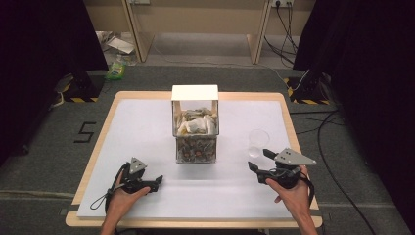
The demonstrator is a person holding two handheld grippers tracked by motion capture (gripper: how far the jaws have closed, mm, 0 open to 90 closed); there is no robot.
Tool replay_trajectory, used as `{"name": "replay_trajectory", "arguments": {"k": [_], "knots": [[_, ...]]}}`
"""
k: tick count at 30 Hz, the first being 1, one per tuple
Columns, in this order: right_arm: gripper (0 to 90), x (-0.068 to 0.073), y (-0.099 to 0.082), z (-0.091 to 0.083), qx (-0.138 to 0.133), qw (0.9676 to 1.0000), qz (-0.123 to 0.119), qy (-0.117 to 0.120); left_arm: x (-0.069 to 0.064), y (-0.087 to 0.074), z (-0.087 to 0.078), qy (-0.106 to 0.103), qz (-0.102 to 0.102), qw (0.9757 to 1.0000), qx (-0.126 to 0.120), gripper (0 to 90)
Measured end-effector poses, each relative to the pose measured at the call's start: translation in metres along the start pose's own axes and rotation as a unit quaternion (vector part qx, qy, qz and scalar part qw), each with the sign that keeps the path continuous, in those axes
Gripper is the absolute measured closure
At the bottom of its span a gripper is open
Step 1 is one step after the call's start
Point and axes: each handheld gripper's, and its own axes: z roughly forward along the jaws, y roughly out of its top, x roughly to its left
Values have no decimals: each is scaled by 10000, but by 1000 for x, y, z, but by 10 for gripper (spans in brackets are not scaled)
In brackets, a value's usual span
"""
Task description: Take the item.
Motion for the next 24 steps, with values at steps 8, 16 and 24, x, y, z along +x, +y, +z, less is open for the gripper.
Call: {"name": "replay_trajectory", "arguments": {"k": [8,16,24], "knots": [[298,10,28,6,-205,9996,-84,153,0,0,0,-2,4,10000,3,123],[366,21,59,11,-413,9984,-222,312,0,0,0,-3,2,10000,3,124],[418,27,85,16,-743,9955,-259,537,0,0,0,-4,1,10000,3,124]]}}
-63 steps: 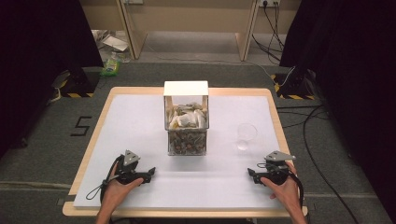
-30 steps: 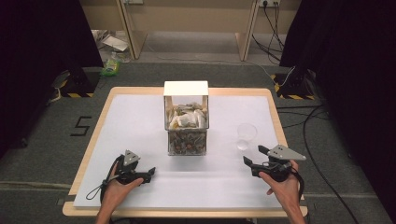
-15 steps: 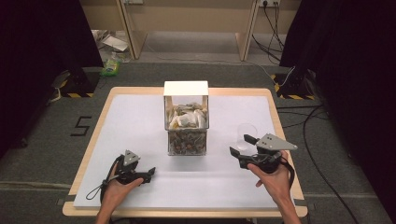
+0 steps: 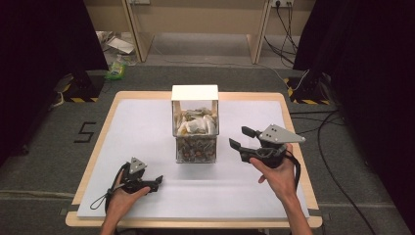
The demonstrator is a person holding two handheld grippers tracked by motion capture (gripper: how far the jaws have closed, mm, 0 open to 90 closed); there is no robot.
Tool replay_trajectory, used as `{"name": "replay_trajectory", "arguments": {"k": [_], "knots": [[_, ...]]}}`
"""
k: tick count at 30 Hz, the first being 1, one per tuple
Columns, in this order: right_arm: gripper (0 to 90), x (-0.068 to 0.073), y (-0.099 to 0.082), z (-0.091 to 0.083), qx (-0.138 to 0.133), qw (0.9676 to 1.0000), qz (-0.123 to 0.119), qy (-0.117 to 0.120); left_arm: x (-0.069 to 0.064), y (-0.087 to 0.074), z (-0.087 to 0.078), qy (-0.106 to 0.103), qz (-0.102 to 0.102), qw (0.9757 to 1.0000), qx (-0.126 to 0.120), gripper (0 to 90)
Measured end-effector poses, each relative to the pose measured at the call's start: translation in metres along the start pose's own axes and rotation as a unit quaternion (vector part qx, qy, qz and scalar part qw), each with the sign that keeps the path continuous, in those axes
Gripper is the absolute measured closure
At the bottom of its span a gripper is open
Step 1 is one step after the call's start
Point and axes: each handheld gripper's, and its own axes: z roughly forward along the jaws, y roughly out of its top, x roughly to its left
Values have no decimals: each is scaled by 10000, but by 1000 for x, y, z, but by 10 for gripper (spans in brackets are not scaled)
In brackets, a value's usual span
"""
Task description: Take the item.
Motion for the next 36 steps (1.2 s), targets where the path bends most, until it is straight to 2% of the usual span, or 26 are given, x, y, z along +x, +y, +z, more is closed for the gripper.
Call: {"name": "replay_trajectory", "arguments": {"k": [3,8,16,20,21,30,36], "knots": [[450,5,15,5,-19,9998,-148,103,0,0,0,0,1,10000,1,124],[484,8,25,12,-38,9995,-192,249,0,0,0,-5,-1,10000,0,124],[534,15,41,37,-30,9986,-279,440,0,0,0,-6,-1,10000,0,124],[547,18,46,46,37,9983,-353,454,0,0,0,-5,4,10000,0,124],[554,18,48,54,101,9981,-416,442,0,0,0,-7,10,10000,10,124],[608,20,50,75,227,9979,-417,444,0,0,0,-7,9,10000,11,124],[636,22,52,89,366,9976,-479,338,0,0,0,-8,12,10000,15,125]]}}
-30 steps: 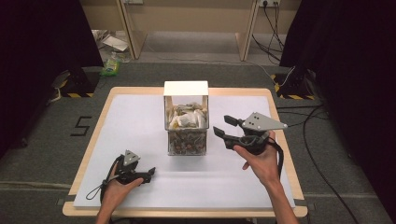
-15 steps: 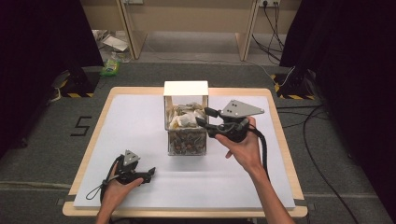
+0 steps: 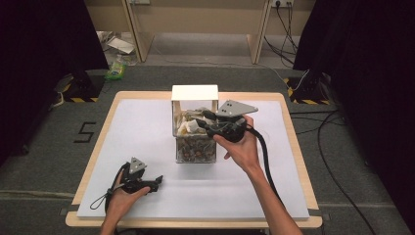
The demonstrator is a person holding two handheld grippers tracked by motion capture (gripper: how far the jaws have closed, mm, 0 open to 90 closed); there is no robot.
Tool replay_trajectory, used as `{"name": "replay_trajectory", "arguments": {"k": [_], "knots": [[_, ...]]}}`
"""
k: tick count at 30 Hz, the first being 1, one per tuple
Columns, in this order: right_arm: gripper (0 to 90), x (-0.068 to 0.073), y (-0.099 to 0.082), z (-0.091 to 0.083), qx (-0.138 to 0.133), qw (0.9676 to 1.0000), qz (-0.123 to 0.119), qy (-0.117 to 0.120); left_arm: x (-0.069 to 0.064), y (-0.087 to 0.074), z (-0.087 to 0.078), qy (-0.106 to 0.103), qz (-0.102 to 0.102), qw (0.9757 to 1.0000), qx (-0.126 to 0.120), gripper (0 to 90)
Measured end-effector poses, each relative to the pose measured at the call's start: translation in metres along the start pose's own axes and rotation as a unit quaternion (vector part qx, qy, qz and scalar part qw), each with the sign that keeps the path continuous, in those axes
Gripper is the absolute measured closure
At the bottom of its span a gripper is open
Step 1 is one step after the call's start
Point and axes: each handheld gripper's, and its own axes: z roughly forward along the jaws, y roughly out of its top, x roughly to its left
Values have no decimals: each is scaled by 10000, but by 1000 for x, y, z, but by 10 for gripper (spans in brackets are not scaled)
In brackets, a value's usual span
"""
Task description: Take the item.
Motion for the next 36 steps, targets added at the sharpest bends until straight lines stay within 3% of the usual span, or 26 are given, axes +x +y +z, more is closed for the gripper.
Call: {"name": "replay_trajectory", "arguments": {"k": [17,21,25,36], "knots": [[719,-2,-4,17,273,9996,86,76,0,0,0,2,-1,10000,3,125],[840,0,-4,16,226,9995,92,210,0,0,0,2,2,10000,2,125],[900,3,-3,14,197,9995,23,244,0,0,0,2,5,10000,4,124],[900,4,1,5,-10,9995,-8,319,0,0,0,2,-1,10000,4,125]]}}
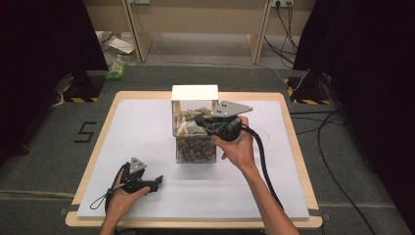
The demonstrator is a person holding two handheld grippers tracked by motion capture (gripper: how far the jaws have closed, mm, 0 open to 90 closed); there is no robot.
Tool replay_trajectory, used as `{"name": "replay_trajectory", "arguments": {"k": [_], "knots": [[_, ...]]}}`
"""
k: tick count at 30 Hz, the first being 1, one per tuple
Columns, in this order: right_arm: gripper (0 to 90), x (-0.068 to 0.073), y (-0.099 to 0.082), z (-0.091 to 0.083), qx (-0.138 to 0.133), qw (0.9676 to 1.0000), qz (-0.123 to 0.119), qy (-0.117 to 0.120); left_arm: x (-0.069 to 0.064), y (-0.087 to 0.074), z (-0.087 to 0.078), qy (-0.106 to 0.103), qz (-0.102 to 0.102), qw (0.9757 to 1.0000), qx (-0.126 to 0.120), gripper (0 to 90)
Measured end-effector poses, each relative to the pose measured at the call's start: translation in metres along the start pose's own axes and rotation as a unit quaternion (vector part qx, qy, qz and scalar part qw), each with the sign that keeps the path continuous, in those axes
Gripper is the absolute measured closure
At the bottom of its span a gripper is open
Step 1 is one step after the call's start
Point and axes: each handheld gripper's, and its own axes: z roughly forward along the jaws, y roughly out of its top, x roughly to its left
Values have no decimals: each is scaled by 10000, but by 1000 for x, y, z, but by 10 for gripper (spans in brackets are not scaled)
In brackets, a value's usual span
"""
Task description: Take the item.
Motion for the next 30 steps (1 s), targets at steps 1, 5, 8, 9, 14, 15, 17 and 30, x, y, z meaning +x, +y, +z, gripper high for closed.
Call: {"name": "replay_trajectory", "arguments": {"k": [1,5,8,9,14,15,17,30], "knots": [[900,0,1,-1,-31,10000,-27,-9,0,0,0,0,3,10000,-1,125],[900,0,9,-7,-185,9998,-68,-49,0,0,0,2,5,10000,-1,124],[900,2,17,-13,-302,9994,-137,-67,0,0,0,0,3,10000,-1,125],[900,2,21,-16,-365,9991,-172,-92,0,0,0,1,3,10000,-2,124],[900,1,28,-23,-518,9984,-181,-138,0,0,0,-1,1,10000,-3,124],[900,0,30,-25,-542,9982,-185,-158,0,0,0,-1,-4,10000,-9,124],[900,-1,33,-30,-600,9978,-205,-177,0,0,0,-2,-1,10000,-8,124],[900,-13,39,-68,-887,9950,-142,-431,0,0,0,3,1,10000,-7,124]]}}
